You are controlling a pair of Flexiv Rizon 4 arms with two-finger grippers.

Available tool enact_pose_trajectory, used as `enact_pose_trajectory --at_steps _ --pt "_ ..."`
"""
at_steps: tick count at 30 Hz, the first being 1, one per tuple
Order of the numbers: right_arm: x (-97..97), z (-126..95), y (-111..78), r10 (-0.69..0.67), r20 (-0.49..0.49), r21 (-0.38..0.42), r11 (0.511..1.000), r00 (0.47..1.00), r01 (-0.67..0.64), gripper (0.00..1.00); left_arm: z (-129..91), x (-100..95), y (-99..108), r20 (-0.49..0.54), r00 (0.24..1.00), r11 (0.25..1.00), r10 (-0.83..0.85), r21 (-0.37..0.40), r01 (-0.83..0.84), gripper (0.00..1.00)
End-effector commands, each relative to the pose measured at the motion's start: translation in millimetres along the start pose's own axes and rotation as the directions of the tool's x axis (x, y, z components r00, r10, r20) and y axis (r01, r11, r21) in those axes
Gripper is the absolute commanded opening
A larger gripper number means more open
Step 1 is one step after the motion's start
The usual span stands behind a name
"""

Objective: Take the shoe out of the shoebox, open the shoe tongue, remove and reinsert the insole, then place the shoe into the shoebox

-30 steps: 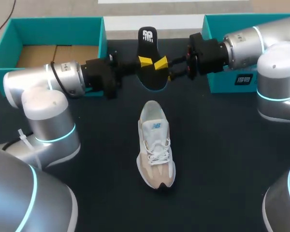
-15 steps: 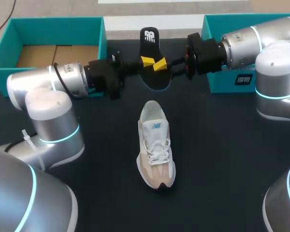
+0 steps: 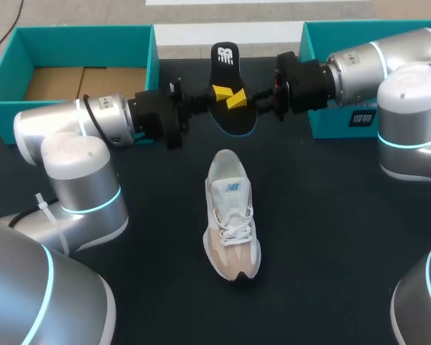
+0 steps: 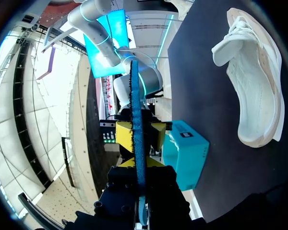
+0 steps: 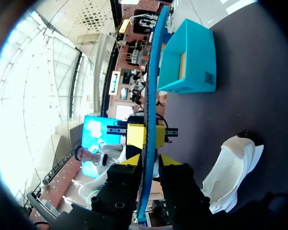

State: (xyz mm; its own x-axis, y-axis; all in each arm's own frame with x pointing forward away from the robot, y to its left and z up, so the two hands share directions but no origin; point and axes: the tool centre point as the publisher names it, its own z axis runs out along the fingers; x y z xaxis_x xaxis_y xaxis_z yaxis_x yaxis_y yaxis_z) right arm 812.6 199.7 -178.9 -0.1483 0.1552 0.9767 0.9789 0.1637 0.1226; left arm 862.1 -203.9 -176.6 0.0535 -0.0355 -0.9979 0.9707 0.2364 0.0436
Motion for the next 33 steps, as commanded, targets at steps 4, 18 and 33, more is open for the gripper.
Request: enact_pose_trajectory --at_steps 4,18,33 --pt "-0.2 2 0.1 0.000 0.001 0.005 1.000 1.000 0.000 0.04 3 2.0 0 0.000 1.000 1.000 0.003 -0.007 -0.003 0.00" --pt "-0.9 -1 1.2 -0.029 0.002 0.003 1.000 1.000 0.029 0.00 3 0.6 0 -0.014 1.000 1.000 -0.023 0.007 0.023 0.42" --pt "-8.3 2 3.8 -0.070 0.017 -0.036 0.997 0.997 0.071 0.00 -33 -17.7 12 -0.124 0.971 0.979 -0.203 -0.053 0.198 1.00"
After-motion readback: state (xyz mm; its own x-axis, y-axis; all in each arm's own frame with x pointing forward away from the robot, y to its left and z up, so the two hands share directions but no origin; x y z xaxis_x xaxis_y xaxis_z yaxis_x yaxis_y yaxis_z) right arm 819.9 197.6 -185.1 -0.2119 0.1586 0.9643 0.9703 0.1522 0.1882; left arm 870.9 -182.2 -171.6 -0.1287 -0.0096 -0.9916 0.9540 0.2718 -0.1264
